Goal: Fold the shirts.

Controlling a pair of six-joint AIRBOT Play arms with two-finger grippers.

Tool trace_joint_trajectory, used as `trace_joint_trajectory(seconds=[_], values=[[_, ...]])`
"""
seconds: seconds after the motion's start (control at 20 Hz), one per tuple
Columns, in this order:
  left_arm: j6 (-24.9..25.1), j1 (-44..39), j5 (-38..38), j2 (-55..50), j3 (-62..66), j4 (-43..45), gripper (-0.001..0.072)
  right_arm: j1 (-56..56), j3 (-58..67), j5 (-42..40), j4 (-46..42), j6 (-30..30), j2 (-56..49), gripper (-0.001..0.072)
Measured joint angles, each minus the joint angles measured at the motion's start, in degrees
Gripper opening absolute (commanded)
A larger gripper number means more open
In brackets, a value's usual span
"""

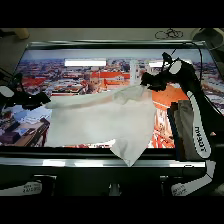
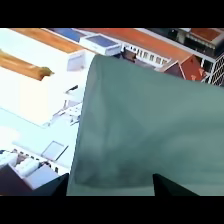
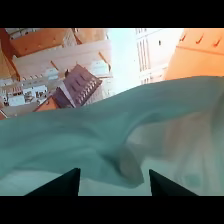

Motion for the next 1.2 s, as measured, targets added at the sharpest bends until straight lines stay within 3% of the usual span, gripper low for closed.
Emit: trace_joint_trajectory(seconds=[0.2, 0.3, 0.55, 0.75, 0.85, 0.9, 0.95, 1.2], values=[[0.8, 4.7, -14.7, 0.6, 0.2, 4.5, 0.0593, -5.6, 0.0, 13.3, 0.3, -4.5, 2.9, 0.0427], [1.1, 7.5, -18.7, 3.3, -5.4, 6.0, 0.0455, -8.0, -4.5, 20.7, -0.3, -6.5, 5.0, 0.0427], [4.1, 10.2, -18.5, 8.8, -22.9, 5.9, 0.0455, -10.0, -24.0, 22.4, -1.2, -10.9, 13.9, 0.0424], [5.1, 10.7, -15.8, 9.9, -27.7, 2.5, 0.045, -10.4, -31.4, 20.7, -1.7, -13.4, 17.3, 0.0424], [5.0, 10.8, -15.0, 10.1, -28.8, 1.0, 0.0302, -10.4, -32.8, 20.3, -2.3, -14.1, 17.9, 0.0424], [4.9, 10.8, -14.4, 10.2, -29.3, 0.1, 0.0189, -10.5, -33.3, 20.3, -2.9, -14.3, 18.1, 0.0424], [4.6, 10.8, -13.7, 10.2, -29.8, -0.6, 0.002, -10.5, -34.0, 20.0, -3.4, -14.5, 18.2, 0.0424], [4.2, 10.8, -12.5, 10.3, -30.8, -2.3, 0.0025, -10.5, -41.2, 18.0, -1.9, -16.8, 18.5, 0.043]])
